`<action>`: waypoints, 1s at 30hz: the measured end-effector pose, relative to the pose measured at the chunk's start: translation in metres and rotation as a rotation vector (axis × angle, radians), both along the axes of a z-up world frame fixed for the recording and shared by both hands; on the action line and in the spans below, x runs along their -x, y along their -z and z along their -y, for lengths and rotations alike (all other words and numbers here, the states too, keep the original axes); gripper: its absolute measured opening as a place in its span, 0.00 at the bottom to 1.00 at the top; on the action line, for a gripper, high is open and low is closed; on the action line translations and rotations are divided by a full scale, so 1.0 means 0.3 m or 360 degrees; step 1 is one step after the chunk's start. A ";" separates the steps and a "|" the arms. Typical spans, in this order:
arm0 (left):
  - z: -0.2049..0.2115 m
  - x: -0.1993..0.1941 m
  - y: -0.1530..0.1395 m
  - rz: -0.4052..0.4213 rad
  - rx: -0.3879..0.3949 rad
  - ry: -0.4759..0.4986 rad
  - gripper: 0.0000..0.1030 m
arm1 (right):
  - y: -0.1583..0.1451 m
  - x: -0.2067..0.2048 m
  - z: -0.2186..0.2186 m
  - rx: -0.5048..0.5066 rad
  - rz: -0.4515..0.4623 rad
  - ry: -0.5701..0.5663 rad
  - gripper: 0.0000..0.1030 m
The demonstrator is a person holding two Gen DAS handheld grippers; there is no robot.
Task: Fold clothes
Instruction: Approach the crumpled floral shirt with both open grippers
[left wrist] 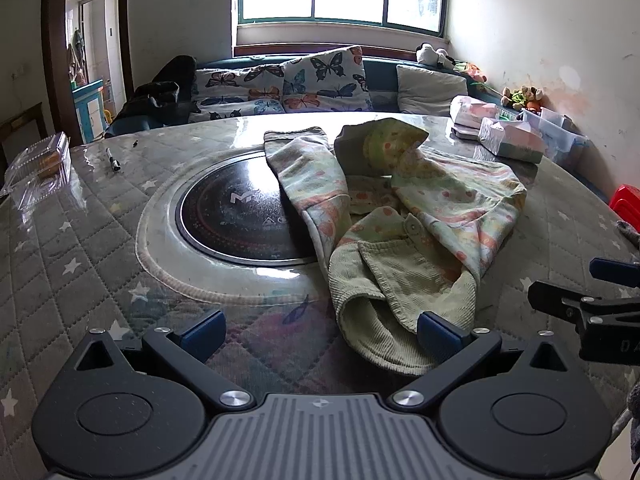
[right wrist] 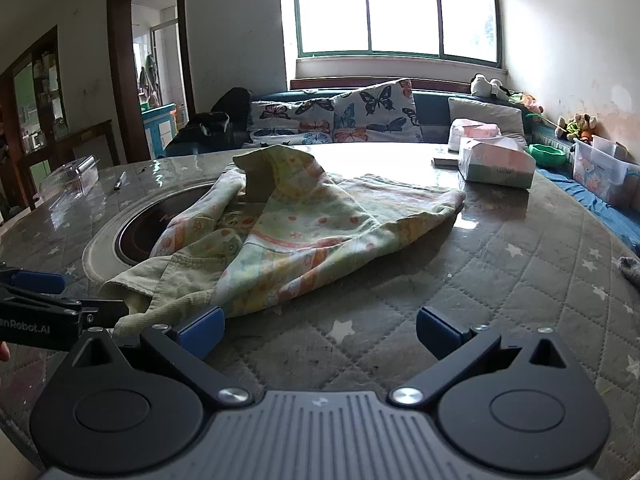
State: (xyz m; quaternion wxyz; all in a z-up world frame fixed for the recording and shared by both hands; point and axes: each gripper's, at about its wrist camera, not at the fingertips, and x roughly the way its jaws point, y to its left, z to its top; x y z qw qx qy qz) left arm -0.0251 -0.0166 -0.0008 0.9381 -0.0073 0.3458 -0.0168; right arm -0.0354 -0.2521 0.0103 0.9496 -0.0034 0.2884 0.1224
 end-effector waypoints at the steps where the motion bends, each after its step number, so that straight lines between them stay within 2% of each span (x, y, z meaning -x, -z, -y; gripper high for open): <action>1: 0.001 0.001 -0.001 0.0001 0.0001 -0.0001 1.00 | -0.001 0.002 -0.003 0.0005 0.0001 -0.0004 1.00; 30: -0.009 0.018 0.022 -0.0057 -0.0043 -0.0006 1.00 | 0.011 -0.007 -0.038 0.0031 -0.0055 -0.0095 1.00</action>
